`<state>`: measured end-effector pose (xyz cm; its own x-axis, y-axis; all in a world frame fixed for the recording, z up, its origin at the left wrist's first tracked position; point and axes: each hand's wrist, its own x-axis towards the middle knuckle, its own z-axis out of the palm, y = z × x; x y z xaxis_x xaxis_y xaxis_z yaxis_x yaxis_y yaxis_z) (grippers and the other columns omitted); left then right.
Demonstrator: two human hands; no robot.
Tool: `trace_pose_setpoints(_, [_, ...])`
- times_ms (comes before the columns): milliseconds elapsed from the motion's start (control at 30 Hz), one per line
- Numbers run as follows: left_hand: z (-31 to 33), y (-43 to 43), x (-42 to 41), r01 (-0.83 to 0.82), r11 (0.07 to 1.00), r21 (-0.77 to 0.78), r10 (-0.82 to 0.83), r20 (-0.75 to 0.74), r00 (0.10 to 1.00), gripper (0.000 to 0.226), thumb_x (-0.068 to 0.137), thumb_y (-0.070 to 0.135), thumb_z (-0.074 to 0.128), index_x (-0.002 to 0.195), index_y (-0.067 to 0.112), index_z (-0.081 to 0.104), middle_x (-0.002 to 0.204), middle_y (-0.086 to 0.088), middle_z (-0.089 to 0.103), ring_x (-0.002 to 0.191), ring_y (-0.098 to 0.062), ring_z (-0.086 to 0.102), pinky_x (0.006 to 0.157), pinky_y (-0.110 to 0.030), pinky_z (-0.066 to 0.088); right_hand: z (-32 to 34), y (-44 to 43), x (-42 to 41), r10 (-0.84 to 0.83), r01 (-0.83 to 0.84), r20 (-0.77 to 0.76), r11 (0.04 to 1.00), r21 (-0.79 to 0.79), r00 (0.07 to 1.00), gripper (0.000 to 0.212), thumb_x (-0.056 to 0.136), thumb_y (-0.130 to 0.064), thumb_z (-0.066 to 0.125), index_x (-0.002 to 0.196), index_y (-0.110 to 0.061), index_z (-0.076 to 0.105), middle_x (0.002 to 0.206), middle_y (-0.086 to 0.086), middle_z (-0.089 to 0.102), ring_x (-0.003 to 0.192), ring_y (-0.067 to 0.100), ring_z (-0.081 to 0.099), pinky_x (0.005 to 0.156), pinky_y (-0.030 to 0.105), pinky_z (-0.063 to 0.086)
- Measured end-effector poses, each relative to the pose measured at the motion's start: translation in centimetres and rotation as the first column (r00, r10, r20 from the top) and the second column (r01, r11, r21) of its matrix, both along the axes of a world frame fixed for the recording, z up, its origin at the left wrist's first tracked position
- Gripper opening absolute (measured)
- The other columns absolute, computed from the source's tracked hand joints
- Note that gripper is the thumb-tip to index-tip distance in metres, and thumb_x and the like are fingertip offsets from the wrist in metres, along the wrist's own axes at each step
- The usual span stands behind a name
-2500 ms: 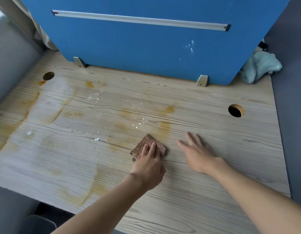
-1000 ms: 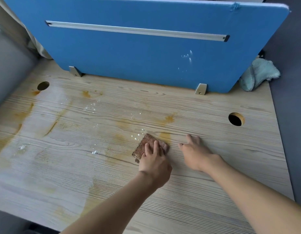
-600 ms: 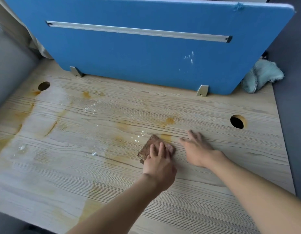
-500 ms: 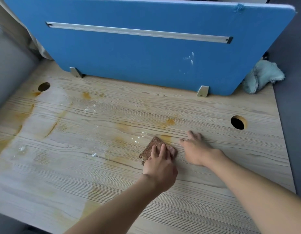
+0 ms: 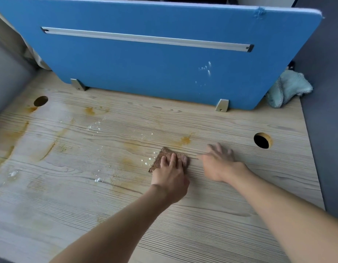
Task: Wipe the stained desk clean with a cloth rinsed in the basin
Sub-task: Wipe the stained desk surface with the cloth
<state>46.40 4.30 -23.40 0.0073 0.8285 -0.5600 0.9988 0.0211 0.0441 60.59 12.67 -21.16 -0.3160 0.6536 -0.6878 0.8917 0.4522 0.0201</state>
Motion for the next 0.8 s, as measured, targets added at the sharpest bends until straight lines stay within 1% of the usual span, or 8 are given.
trace_pose_setpoints(133, [0.0,-1.0,1.5,0.075,0.997,-0.034,-0.076,-0.033,0.997,0.071,0.103,0.046,0.026,0.158,0.008,0.000,0.166,-0.009,-0.008,0.151,-0.044,-0.003,0.104,-0.053,0.044,-0.1,0.2,-0.1,-0.022,0.021,-0.046,0.999,-0.023,0.999,0.050,0.092,-0.014,0.040,0.140,-0.016,0.050,0.141,0.018,0.036,0.129,0.041,0.039,0.110,0.049,0.037])
trace_pose_setpoints(233, [-0.2,0.2,0.0,0.045,0.999,-0.007,-0.045,0.018,0.999,0.068,0.103,0.045,0.029,0.158,0.013,0.004,0.167,-0.005,-0.007,0.152,-0.037,-0.001,0.108,-0.052,0.042,0.1,0.6,-0.5,-0.025,0.024,-0.046,0.999,-0.024,0.999,0.048,0.093,-0.013,0.039,0.139,-0.011,0.051,0.140,0.021,0.038,0.128,0.041,0.042,0.109,0.047,0.039])
trace_pose_setpoints(367, [-0.1,1.8,0.4,0.005,1.000,-0.023,-0.005,0.008,1.000,0.066,0.104,0.043,0.025,0.159,0.013,0.005,0.167,-0.005,-0.005,0.152,-0.039,0.001,0.107,-0.052,0.043,-0.3,0.2,-0.5,0.006,-0.005,0.023,0.999,-0.034,1.000,0.051,0.095,-0.016,0.039,0.146,-0.015,0.044,0.154,0.024,0.020,0.134,0.048,0.032,0.113,0.050,0.031])
trace_pose_setpoints(467, [-0.2,0.9,1.1,0.064,0.997,-0.040,-0.064,0.000,0.998,0.068,0.104,0.044,0.026,0.158,0.013,0.000,0.167,-0.004,-0.008,0.152,-0.039,-0.002,0.107,-0.052,0.044,-0.3,0.2,-0.3,0.009,-0.008,0.026,0.999,-0.043,1.000,0.050,0.094,-0.015,0.039,0.144,-0.016,0.045,0.154,0.023,0.019,0.135,0.047,0.029,0.114,0.052,0.029])
trace_pose_setpoints(533, [-0.3,1.3,0.3,0.055,0.998,-0.015,-0.054,0.021,0.998,0.066,0.104,0.043,0.026,0.159,0.016,0.003,0.167,-0.002,-0.007,0.153,-0.035,-0.001,0.109,-0.050,0.041,0.0,0.8,-0.1,0.013,-0.013,0.012,0.999,-0.038,1.000,0.056,0.093,-0.013,0.041,0.148,-0.023,0.043,0.157,0.019,0.020,0.141,0.044,0.025,0.115,0.056,0.028])
trace_pose_setpoints(633, [-0.2,2.9,-0.3,0.017,1.000,0.018,-0.018,0.027,0.999,0.063,0.104,0.043,0.024,0.159,0.019,0.006,0.167,0.000,-0.005,0.153,-0.032,0.001,0.111,-0.049,0.038,0.4,1.7,0.6,-0.006,0.006,-0.015,1.000,-0.026,1.000,0.076,0.089,-0.001,0.041,0.156,-0.034,0.026,0.166,0.012,0.000,0.152,0.040,-0.002,0.119,0.063,0.011])
trace_pose_setpoints(700, [-0.2,2.8,0.4,0.018,1.000,0.009,-0.018,0.024,1.000,0.063,0.104,0.043,0.023,0.159,0.016,0.006,0.167,-0.001,-0.004,0.153,-0.034,0.001,0.109,-0.049,0.040,0.0,1.9,1.0,-0.049,0.048,-0.037,0.998,-0.045,0.998,0.081,0.090,0.000,0.040,0.158,-0.036,0.016,0.166,0.008,-0.013,0.152,0.040,-0.008,0.122,0.058,0.009])
trace_pose_setpoints(800, [-0.3,1.9,0.8,0.056,0.998,-0.007,-0.056,0.032,0.998,0.063,0.104,0.043,0.022,0.159,0.016,0.005,0.167,-0.001,-0.006,0.153,-0.034,-0.002,0.110,-0.051,0.039,-0.8,2.1,0.9,-0.065,0.062,-0.059,0.996,-0.060,0.996,0.076,0.093,-0.005,0.039,0.159,-0.034,0.013,0.166,0.012,-0.013,0.151,0.044,-0.005,0.123,0.053,0.010])
